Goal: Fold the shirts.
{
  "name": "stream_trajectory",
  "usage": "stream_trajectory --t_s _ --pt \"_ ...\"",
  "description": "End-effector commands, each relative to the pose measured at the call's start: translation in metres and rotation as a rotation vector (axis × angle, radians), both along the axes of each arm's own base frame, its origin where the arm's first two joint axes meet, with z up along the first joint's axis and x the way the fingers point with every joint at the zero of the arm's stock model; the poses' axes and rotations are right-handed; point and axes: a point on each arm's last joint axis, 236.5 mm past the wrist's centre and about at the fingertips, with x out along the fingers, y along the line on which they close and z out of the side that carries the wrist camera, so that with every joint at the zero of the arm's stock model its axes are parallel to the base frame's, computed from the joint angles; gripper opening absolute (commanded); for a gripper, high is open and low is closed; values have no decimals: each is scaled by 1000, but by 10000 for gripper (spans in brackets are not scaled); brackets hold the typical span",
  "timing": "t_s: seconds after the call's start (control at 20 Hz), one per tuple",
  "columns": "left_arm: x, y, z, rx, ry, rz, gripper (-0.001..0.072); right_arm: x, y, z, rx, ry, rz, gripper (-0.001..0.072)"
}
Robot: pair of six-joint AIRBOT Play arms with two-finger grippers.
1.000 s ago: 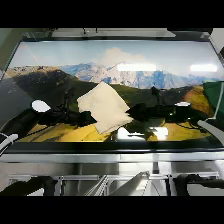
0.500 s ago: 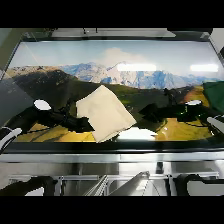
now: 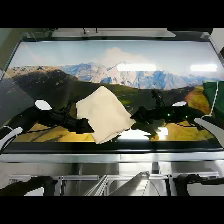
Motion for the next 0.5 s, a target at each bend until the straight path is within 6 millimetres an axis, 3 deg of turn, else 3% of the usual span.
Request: stream_trajectory --t_s 0.0,0.15,0.25,0.35,0.45 --pt "-3 -2 3 -14 11 -12 20 6 19 28 127 -55 5 16" --pt "-7 -14 36 -102 -13 -20 19 3 36 84 306 -120 64 16" --pt "-8 -19 84 -156 -107 -85 9 -1 43 150 439 -232 122 15" --pt "-9 -28 161 -237 -293 -152 9 -14 44 229 502 -420 190 15" --pt "-14 -37 260 -352 -536 -172 11 -38 40 314 494 -674 225 15"
